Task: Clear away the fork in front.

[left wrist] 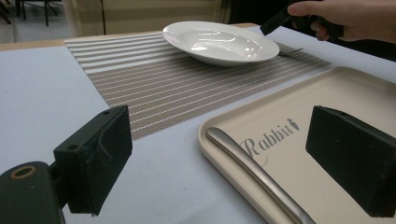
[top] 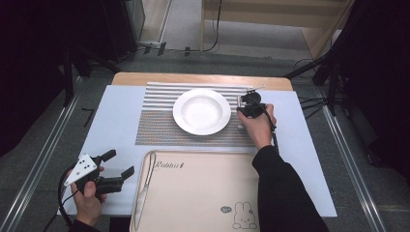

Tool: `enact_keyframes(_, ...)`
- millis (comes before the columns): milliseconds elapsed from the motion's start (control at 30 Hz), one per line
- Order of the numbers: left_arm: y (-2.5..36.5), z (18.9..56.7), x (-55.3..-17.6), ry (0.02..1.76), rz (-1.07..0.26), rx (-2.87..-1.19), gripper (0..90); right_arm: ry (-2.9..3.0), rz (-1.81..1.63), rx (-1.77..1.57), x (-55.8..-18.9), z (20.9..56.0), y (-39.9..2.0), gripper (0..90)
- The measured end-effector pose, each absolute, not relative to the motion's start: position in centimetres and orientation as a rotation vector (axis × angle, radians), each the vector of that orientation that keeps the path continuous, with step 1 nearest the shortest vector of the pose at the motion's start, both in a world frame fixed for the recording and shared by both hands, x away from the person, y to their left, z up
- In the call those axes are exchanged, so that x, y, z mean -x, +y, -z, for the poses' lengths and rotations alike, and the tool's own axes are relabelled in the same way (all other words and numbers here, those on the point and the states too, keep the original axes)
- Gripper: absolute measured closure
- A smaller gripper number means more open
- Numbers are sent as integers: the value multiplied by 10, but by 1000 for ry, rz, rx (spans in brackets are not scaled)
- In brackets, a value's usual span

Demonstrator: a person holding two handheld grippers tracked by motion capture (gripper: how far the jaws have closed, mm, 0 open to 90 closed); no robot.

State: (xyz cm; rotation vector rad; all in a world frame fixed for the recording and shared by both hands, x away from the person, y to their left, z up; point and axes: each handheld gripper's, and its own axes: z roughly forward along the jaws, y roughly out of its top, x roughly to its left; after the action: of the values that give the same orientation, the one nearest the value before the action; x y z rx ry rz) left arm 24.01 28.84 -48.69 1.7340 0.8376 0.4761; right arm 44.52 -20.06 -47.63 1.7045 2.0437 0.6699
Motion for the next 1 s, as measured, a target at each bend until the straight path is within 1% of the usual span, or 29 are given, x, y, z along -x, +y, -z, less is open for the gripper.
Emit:
enact_keyframes(167,288,487,-240,839,-477,-1735,65,2059,-661,-1771,-449,482,-202,658)
enact_keyframes(467,287,488,-240,840,-471,-1741,65,2068,-653,-1817,-454,488,-201,719)
enact_keyframes(800,287,488,-240,840,-471,-1740,65,2073,-594,-1841,-459,495,-197,761)
enact_keyframes(1000,287,488,-240,841,-469,-1742,65,2082,-578,-1853,-462,494,-197,763)
